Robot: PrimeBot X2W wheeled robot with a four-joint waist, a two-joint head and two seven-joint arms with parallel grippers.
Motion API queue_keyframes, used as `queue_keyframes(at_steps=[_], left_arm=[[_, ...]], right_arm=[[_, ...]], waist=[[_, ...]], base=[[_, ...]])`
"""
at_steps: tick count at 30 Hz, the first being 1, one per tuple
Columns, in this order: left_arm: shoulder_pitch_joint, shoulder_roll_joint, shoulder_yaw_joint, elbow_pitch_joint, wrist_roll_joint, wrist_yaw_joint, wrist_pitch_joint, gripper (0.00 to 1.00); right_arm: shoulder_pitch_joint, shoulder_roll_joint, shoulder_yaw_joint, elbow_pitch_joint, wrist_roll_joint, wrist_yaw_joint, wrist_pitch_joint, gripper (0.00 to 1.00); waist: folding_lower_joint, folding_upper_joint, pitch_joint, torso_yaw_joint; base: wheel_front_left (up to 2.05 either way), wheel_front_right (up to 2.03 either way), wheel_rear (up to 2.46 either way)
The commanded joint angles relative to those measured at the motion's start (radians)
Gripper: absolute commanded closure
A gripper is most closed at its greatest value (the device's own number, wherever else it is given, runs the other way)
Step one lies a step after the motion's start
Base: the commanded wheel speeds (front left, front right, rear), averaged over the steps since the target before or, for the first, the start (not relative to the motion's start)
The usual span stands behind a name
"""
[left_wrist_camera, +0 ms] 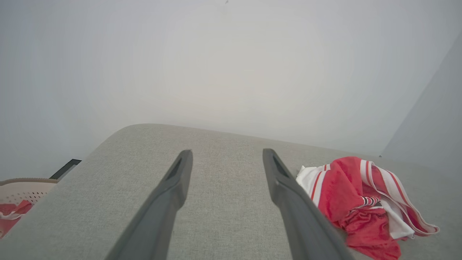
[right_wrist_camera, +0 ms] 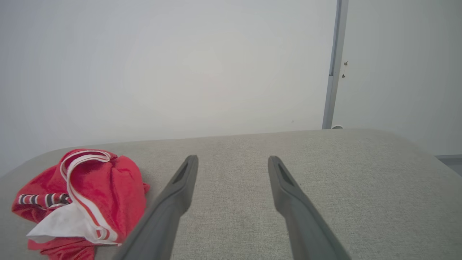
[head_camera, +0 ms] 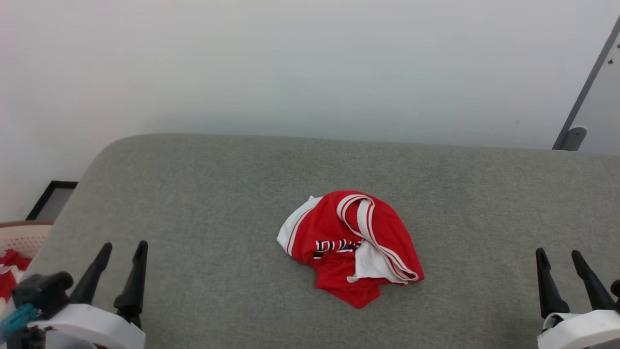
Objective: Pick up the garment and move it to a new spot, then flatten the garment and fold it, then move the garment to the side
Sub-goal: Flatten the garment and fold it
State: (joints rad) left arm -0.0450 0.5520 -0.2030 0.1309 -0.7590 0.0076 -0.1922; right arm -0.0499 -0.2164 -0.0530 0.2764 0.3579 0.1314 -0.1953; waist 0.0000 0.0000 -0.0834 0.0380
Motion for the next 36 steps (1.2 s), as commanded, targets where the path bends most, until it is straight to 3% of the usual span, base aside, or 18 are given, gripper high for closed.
queue_keyframes(at_steps=[1, 22, 34, 35, 36], left_arm=[[-0.009, 0.008, 0.002, -0.001, -0.003, 0.002, 0.002, 0.0], [-0.013, -0.034, -0.045, -0.049, 0.022, 0.036, -0.001, 0.0], [-0.034, -0.077, -0.067, -0.03, 0.02, 0.028, -0.026, 0.0], [-0.036, -0.08, -0.068, -0.028, 0.02, 0.028, -0.027, 0.0], [-0.037, -0.082, -0.069, -0.025, 0.019, 0.027, -0.029, 0.0]], right_arm=[[0.004, 0.001, 0.007, -0.004, 0.003, -0.001, 0.002, 0.0], [-0.081, -0.032, 0.26, 0.017, 0.085, -0.001, 0.165, 0.0], [-0.156, -0.014, 0.22, 0.146, -0.015, -0.001, 0.374, 0.0], [-0.161, -0.01, 0.217, 0.155, -0.02, -0.001, 0.395, 0.42], [-0.168, -0.008, 0.212, 0.165, -0.026, -0.001, 0.417, 0.75]], waist=[[0.0, 0.0, 0.004, 0.007], [0.0, 0.0, 0.07, 0.255], [0.0, 0.0, 0.112, 0.339], [0.0, 0.0, 0.114, 0.342], [0.0, 0.0, 0.116, 0.344]], base=[[0.0, 0.0, 0.0], [0.0, 0.0, 0.0], [0.0, 0.0, 0.0], [0.0, 0.0, 0.0], [0.0, 0.0, 0.0]])
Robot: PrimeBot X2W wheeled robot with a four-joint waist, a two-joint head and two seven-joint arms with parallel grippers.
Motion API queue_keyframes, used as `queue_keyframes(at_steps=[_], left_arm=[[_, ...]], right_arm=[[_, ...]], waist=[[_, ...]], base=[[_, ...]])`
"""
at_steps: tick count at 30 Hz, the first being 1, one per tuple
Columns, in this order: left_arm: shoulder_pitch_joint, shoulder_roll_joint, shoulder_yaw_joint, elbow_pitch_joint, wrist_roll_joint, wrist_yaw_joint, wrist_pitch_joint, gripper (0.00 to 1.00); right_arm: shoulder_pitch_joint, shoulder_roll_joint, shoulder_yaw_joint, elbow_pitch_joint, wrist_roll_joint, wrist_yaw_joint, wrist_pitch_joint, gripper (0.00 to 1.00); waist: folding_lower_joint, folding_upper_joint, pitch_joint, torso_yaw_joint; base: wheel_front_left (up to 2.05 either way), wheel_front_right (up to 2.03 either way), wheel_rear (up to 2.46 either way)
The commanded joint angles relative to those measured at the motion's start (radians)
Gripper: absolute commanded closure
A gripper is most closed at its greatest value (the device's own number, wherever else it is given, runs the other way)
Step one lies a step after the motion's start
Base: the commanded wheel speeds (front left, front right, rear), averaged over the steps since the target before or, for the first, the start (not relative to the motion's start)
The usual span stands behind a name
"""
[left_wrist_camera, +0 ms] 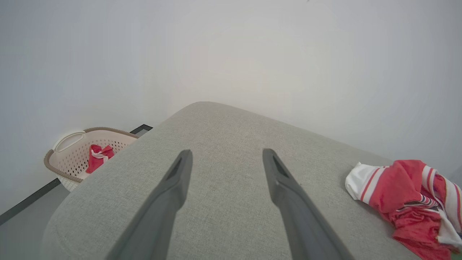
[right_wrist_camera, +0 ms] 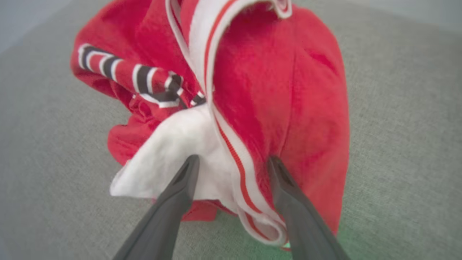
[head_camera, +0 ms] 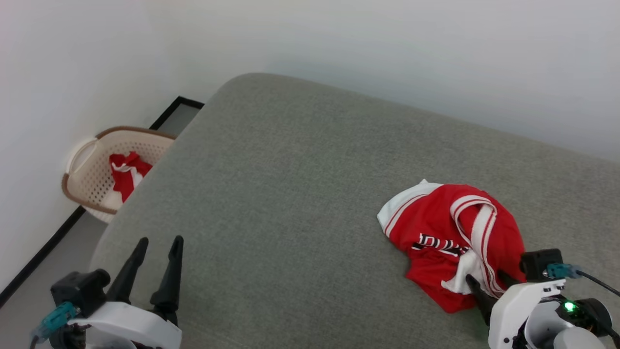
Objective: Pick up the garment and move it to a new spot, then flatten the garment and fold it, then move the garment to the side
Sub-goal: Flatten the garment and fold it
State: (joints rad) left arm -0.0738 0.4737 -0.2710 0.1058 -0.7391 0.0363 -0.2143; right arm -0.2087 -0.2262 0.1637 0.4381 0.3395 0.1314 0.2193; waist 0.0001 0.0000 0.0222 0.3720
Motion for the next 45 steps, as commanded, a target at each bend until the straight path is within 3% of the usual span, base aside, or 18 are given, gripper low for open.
queue_keyframes(at_steps=[1, 11, 22, 31, 35, 36, 38, 39, 40, 45], left_arm=[[-0.01, -0.006, 0.0, 0.003, -0.003, -0.003, -0.007, 0.0], [-0.008, -0.018, 0.007, 0.017, -0.012, -0.004, -0.019, 0.0], [-0.019, -0.032, 0.001, 0.018, -0.013, -0.013, -0.028, 0.0], [-0.047, -0.045, -0.019, 0.033, -0.007, -0.028, -0.03, 0.0], [-0.056, -0.048, -0.031, 0.043, -0.002, -0.034, -0.025, 0.0], [-0.061, -0.049, -0.033, 0.044, -0.002, -0.035, -0.024, 0.0], [-0.068, -0.047, -0.038, 0.047, 0.001, -0.035, -0.021, 0.0], [-0.069, -0.048, -0.039, 0.048, 0.0, -0.035, -0.02, 0.0], [-0.07, -0.047, -0.04, 0.049, 0.0, -0.036, -0.018, 0.0], [-0.068, -0.036, -0.037, 0.05, -0.001, -0.03, -0.015, 0.0]], right_arm=[[-0.015, 0.001, -0.006, 0.007, -0.014, -0.001, 0.019, 1.0], [-0.066, -0.011, -0.055, -0.033, 0.019, -0.001, 0.098, 1.0], [-0.114, -0.096, -0.268, -0.098, 0.03, -0.001, 0.234, 1.0], [-0.156, -0.161, -0.429, 0.042, -0.061, -0.002, 0.258, 1.0], [-0.186, -0.152, -0.482, 0.154, -0.099, -0.002, 0.25, 1.0], [-0.197, -0.154, -0.493, 0.184, -0.109, -0.002, 0.246, 0.88], [-0.22, -0.155, -0.503, 0.242, -0.133, -0.002, 0.238, 0.53], [-0.234, -0.154, -0.503, 0.267, -0.141, -0.001, 0.231, 0.22], [-0.249, -0.153, -0.503, 0.284, -0.147, -0.001, 0.225, 0.0], [-0.302, -0.154, -0.475, 0.321, -0.159, -0.001, 0.188, 0.0]], waist=[[-0.0001, 0.0, 0.012, 0.012], [-0.0001, 0.0, 0.02, -0.003], [-0.0001, 0.0, 0.036, -0.041], [-0.0001, 0.0, 0.058, -0.044], [-0.0001, 0.0, 0.063, -0.04], [-0.0001, 0.0, 0.065, -0.039], [-0.0001, 0.0, 0.067, -0.038], [-0.0001, 0.0, 0.067, -0.039], [-0.0001, 0.0, 0.066, -0.04], [-0.0001, 0.0, 0.056, -0.06]], base=[[0.0, 0.0, 0.0], [0.0, 0.0, 0.0], [0.0, 0.0, 0.0], [0.0, 0.0, 0.0], [0.0, 0.0, 0.0], [0.0, 0.0, 0.0], [0.0, 0.0, 0.0], [0.0, 0.0, 0.0], [0.0, 0.0, 0.0], [0.0, 0.0, 0.0]])
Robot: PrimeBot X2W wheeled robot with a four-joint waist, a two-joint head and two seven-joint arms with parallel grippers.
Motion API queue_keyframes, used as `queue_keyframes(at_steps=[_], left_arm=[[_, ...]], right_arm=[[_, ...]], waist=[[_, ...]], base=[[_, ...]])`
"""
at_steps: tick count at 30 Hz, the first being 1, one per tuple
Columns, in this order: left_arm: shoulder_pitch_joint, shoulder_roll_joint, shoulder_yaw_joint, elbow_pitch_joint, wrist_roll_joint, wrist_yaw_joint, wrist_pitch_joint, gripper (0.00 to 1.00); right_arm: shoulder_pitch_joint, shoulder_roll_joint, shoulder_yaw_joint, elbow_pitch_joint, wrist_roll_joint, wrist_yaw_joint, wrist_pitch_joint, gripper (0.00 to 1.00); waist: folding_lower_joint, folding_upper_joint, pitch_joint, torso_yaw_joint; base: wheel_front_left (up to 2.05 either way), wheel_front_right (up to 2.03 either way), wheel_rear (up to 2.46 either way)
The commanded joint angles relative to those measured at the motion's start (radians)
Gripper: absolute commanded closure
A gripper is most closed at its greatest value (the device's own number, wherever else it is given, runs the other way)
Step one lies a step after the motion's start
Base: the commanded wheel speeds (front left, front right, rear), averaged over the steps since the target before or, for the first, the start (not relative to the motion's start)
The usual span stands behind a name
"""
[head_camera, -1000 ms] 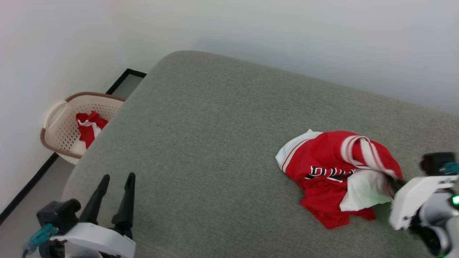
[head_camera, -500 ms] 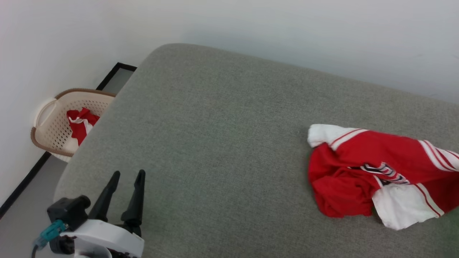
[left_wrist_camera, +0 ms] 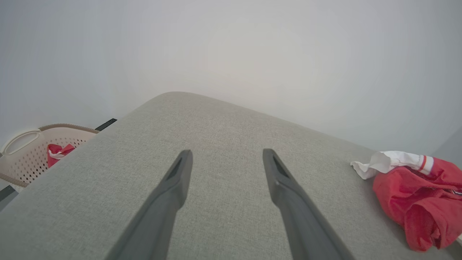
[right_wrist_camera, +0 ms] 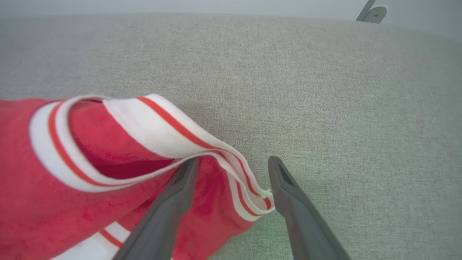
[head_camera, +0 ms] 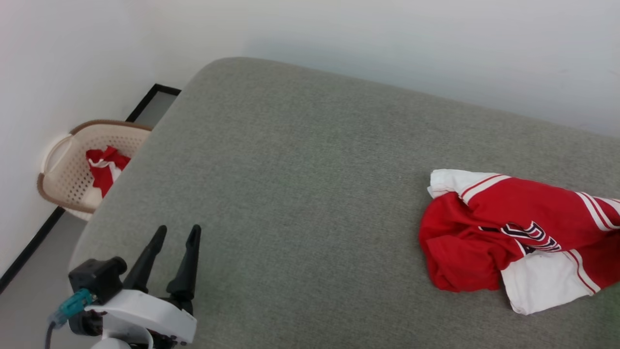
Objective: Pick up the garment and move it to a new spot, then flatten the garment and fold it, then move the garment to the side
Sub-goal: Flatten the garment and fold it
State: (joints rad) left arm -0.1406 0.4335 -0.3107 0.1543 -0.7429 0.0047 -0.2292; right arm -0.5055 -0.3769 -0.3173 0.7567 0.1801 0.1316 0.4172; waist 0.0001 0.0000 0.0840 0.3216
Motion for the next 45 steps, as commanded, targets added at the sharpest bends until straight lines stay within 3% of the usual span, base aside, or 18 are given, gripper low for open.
queue_keyframes(at_steps=[1, 12, 19, 27, 34, 45], left_arm=[[0.0, 0.005, 0.004, 0.0, 0.002, 0.002, 0.001, 0.0], [0.019, 0.032, 0.02, -0.025, -0.001, 0.021, 0.004, 0.0], [0.047, 0.048, 0.039, -0.042, -0.004, 0.038, -0.002, 0.0], [0.057, 0.058, 0.045, -0.063, -0.008, 0.044, -0.003, 0.0], [0.032, 0.052, 0.029, -0.069, -0.003, 0.037, 0.005, 0.0], [0.011, 0.037, 0.012, -0.052, -0.002, 0.028, 0.003, 0.0]], right_arm=[[-0.014, -0.003, 0.018, 0.001, 0.003, -0.002, -0.018, 0.0], [0.033, 0.03, 0.143, -0.165, 0.114, -0.002, -0.13, 0.0], [0.173, 0.104, 0.209, -0.33, 0.19, -0.002, -0.18, 0.0], [0.313, 0.183, 0.276, -0.453, 0.219, -0.002, -0.12, 0.0], [0.296, 0.194, 0.313, -0.422, 0.199, -0.002, 0.009, 0.0], [0.193, 0.195, 0.336, -0.212, 0.127, -0.002, 0.146, 0.0]], waist=[[-0.0001, 0.0, -0.009, -0.015], [-0.0001, 0.0, -0.034, -0.1], [-0.0001, 0.0, -0.054, -0.152], [-0.0001, 0.0, -0.06, -0.179], [-0.0001, 0.0, -0.04, -0.161], [-0.0001, 0.0, -0.017, -0.112]], base=[[0.0, 0.0, 0.0], [0.0, 0.0, 0.0], [0.0, 0.0, 0.0], [0.0, 0.0, 0.0], [0.0, 0.0, 0.0], [0.0, 0.0, 0.0]])
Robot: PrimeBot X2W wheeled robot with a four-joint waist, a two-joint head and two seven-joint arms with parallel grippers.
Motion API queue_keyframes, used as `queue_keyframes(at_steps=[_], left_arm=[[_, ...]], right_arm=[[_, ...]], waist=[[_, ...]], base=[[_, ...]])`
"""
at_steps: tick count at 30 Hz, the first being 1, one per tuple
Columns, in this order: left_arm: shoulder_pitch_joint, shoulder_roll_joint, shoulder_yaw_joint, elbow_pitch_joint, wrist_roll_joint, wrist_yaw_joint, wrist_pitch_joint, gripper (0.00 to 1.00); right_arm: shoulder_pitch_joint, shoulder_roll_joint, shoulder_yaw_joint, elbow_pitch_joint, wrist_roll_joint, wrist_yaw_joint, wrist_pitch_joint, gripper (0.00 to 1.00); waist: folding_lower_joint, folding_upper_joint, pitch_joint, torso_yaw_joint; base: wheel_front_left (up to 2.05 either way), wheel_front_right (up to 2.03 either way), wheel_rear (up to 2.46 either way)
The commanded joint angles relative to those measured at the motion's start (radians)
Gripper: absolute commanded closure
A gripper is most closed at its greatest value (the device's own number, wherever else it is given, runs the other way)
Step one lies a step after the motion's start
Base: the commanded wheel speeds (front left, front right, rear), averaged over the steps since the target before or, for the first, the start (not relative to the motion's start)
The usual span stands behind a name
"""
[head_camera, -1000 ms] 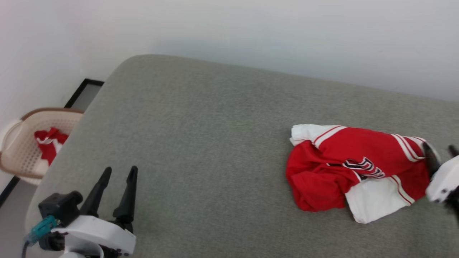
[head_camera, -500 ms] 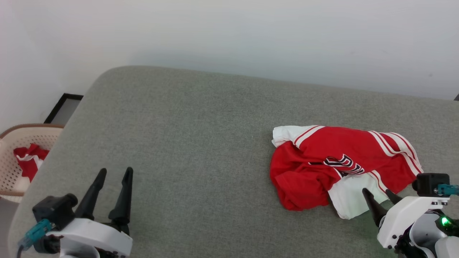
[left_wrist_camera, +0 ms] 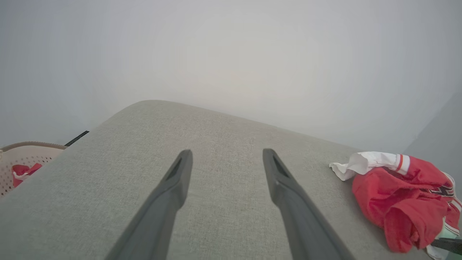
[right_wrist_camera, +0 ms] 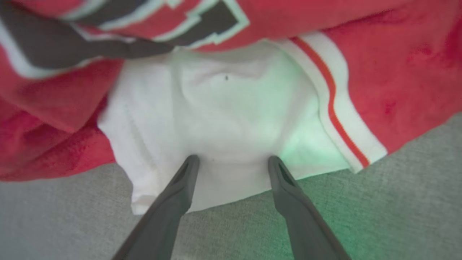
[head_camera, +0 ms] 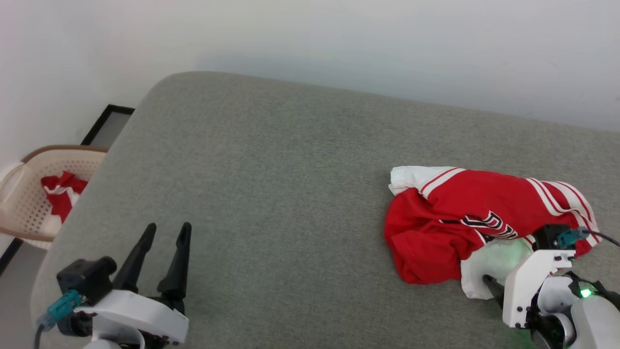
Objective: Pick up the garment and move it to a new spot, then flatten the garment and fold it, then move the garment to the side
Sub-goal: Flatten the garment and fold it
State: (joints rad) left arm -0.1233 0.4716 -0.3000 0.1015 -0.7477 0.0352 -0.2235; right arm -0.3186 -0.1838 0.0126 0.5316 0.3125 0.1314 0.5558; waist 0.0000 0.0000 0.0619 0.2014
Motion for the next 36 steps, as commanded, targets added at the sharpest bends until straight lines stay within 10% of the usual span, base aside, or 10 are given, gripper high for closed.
queue_keyframes(at_steps=[1, 2, 15, 28, 34, 36], left_arm=[[-0.005, 0.0, 0.0, 0.003, 0.005, -0.003, -0.004, 0.0], [-0.006, -0.001, -0.003, 0.005, 0.006, -0.004, -0.005, 0.0], [0.026, 0.007, 0.01, 0.017, -0.004, 0.008, -0.014, 0.0], [0.031, 0.006, 0.009, -0.001, -0.004, 0.011, -0.019, 0.0], [0.013, -0.001, -0.001, 0.01, 0.0, 0.002, -0.02, 0.0], [0.005, -0.001, -0.007, 0.015, 0.002, 0.0, -0.017, 0.0]], right_arm=[[-0.001, 0.003, 0.01, 0.041, -0.002, -0.001, 0.018, 0.52], [-0.007, 0.0, 0.022, 0.061, -0.008, -0.001, 0.026, 1.0], [-0.025, -0.128, 0.077, 0.017, 0.052, -0.002, 0.044, 1.0], [0.129, -0.387, -0.025, -0.197, 0.121, -0.002, 0.243, 1.0], [0.172, -0.38, -0.091, -0.161, 0.131, -0.002, 0.232, 0.99], [0.172, -0.354, -0.098, -0.133, 0.132, -0.002, 0.217, 0.6]], waist=[[0.0, 0.0, 0.005, 0.011], [0.0, 0.0, 0.005, 0.015], [0.0, 0.0, -0.029, 0.005], [0.0, 0.0, -0.023, -0.054], [0.0, 0.0, -0.014, -0.063], [0.0, 0.0, -0.014, -0.067]], base=[[0.0, 0.0, 0.0], [0.0, 0.0, 0.0], [0.0, 0.0, 0.0], [0.0, 0.0, 0.0], [0.0, 0.0, 0.0], [0.0, 0.0, 0.0]])
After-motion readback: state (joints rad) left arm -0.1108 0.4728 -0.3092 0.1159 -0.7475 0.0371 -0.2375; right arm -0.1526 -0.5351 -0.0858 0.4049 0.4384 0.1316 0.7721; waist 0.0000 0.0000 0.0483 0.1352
